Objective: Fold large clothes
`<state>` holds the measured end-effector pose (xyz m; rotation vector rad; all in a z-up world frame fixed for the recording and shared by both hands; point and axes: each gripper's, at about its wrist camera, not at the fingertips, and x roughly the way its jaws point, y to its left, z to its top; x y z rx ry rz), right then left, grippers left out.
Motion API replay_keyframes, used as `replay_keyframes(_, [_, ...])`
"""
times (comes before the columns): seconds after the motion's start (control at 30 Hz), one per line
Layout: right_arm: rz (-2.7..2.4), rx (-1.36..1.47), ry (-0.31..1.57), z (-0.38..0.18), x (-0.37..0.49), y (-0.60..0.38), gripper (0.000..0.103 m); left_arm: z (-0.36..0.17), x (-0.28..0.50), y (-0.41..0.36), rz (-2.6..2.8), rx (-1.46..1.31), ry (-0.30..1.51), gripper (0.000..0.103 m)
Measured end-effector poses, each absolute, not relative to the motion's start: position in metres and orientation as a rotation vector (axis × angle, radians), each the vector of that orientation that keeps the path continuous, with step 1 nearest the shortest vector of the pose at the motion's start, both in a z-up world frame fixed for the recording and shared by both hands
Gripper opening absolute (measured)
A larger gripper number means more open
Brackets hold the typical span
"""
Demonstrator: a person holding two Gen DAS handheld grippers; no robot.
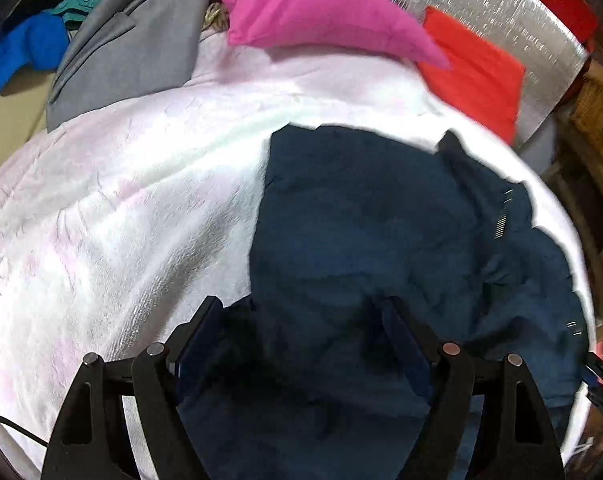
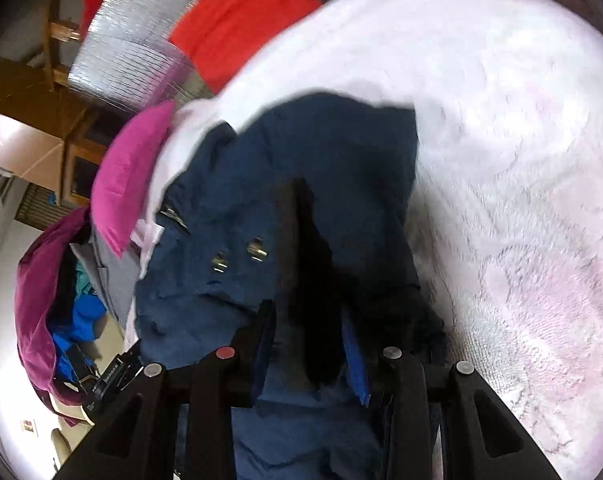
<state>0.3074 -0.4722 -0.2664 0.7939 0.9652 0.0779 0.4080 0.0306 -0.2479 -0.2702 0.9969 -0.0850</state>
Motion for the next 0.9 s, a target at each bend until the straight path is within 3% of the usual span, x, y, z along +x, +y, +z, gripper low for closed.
replay_keyframes(0.07, [0.051,0.77,0.9,-0.252,0.301,-0.476,0.041,-0.237,0.403,0.04,-0.094,-0.318,0.964,0.082])
replay_keyframes(0.13, [-0.017,0.721,0.854,-0.243,0.296,-0.481,0.069,-0.23,0.4,0.053,-0.062,-0.347,0.933,0.082])
replay_keyframes(0.17, [-0.042,0.722,0.841,-0.242,0.294,-0.485,0.072,-0.23,0.401,0.059,-0.043,-0.359,0.926,0.082])
replay_keyframes(0.43, [-0.072,0.778,0.935,-0.269,0.308,-0.492,0.071,-0.259,0.408,0.067,-0.023,-0.421,1.045,0.082])
replay_keyframes(0.73, [-0.016,0.493,0.864,-0.247,0.312,-0.427,0.072,-0.251,0.411,0.048,-0.073,-0.337,1.028,0.082])
replay_keyframes(0.9, [-0.109,0.466,0.961,-0.269,0.322,-0.428,0.072,-0.26,0.417,0.044,-0.071,-0.315,1.071,0.082])
